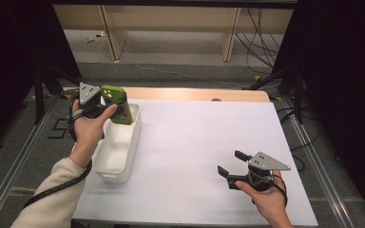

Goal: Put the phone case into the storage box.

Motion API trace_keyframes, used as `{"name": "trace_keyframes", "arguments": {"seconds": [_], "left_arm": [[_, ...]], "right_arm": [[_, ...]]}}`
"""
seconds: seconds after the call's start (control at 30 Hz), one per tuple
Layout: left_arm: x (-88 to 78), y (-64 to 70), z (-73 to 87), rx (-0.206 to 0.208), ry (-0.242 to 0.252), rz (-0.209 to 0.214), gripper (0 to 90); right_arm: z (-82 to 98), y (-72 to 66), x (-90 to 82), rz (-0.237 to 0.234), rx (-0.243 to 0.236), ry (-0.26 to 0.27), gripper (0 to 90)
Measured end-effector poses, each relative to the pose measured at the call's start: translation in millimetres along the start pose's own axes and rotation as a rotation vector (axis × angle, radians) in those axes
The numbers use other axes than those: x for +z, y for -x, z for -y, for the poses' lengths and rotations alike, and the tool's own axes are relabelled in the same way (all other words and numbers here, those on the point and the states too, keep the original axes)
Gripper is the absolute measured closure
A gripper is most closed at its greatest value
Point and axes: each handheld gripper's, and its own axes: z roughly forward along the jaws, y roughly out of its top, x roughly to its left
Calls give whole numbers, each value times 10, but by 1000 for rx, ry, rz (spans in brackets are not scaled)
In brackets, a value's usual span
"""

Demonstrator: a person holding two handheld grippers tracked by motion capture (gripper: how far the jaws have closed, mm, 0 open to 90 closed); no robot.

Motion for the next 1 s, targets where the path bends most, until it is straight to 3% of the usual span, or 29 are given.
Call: {"name": "trace_keyframes", "arguments": {"seconds": [1.0], "left_arm": [[95,4,18,1,-8,5,156]], "right_arm": [[3,-1,4,-3,2,3,159]]}}
